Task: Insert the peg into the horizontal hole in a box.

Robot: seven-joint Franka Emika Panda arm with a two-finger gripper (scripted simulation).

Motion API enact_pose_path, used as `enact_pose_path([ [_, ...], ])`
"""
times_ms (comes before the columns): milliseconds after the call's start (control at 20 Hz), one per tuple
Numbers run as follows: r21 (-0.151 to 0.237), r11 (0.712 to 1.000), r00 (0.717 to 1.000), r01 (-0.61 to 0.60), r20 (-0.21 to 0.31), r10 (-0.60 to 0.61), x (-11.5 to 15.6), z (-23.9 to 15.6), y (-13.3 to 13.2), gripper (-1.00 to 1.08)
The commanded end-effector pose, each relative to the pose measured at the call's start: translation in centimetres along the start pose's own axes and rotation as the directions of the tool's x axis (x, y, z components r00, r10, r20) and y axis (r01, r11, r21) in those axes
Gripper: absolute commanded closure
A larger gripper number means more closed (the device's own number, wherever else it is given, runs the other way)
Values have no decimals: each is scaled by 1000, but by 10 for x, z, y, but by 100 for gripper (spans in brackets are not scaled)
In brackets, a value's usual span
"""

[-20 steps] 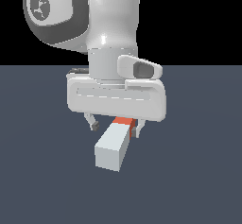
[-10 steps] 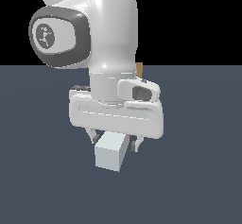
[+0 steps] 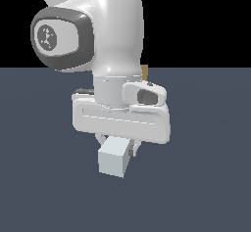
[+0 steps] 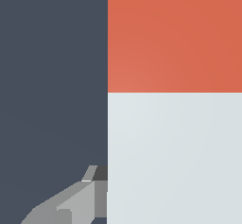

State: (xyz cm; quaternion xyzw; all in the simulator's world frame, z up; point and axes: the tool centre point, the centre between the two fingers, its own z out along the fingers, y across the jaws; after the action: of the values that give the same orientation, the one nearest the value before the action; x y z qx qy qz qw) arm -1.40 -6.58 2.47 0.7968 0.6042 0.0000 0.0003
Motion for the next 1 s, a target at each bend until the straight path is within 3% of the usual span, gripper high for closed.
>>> enact_pose_path([
  [0,0,1000,1000,0,0,0,0,0,0,108],
  [450,0,1000,1000,-12,0,12,15,-7,-15,108],
  [950,0,999,999,-54,-1,54,73,-34,-68,108],
])
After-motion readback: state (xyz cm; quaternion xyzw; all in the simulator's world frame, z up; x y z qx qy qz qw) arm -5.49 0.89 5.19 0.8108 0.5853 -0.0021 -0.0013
